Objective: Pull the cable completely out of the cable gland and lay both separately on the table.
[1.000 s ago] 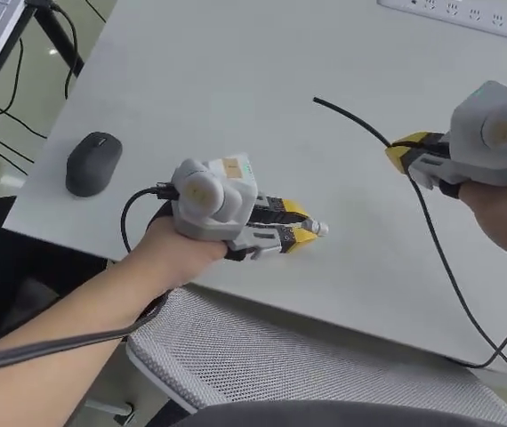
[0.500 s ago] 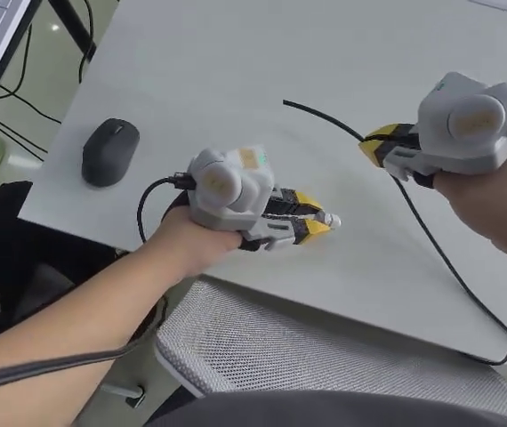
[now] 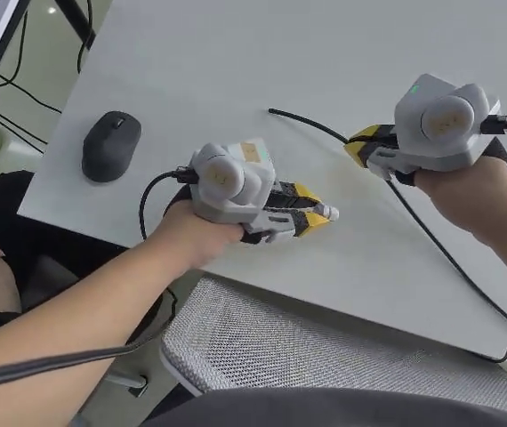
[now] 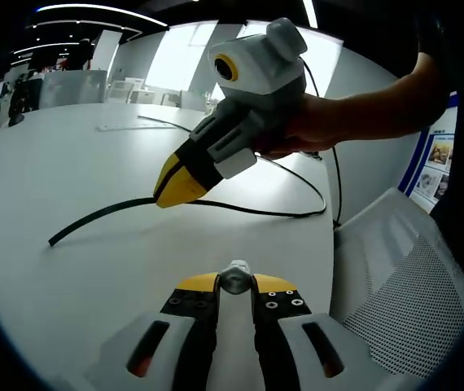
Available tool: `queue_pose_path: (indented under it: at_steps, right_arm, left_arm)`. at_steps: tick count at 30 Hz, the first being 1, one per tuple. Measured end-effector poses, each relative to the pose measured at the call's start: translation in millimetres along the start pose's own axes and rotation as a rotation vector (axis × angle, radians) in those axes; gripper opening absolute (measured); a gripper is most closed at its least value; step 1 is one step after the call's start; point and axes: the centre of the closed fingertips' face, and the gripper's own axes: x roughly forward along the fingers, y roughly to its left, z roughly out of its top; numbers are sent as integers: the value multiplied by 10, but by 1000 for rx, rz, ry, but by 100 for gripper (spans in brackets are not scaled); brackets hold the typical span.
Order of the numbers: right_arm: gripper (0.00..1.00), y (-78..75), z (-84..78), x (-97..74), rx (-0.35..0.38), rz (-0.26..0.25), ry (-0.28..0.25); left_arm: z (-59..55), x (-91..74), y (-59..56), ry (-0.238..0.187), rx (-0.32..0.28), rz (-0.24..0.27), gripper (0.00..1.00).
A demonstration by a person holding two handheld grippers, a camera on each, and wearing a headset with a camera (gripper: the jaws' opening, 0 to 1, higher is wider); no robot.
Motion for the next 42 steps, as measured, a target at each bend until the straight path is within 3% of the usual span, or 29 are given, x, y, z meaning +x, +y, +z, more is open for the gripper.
queue_pose_path:
  at_steps: [10, 21, 31, 37, 42]
  right_arm:
    - [0, -7, -56, 65, -29, -8, 8]
    - [0, 71, -114, 141, -69, -2, 28]
    - [0, 85, -186, 158, -92, -5, 65]
    - [1, 76, -211, 151, -90, -7, 69]
    - [3, 80, -221, 141, -88, -6, 72]
  left_arm:
    - [-107, 19, 31, 35, 8, 7, 16]
    - [-140, 21, 53, 53, 25, 9, 16]
    - [-193, 9, 106, 94, 72, 26, 16]
    - [-269, 18, 103, 145, 124, 35, 16]
    - [-285, 18, 90, 153, 130, 38, 16]
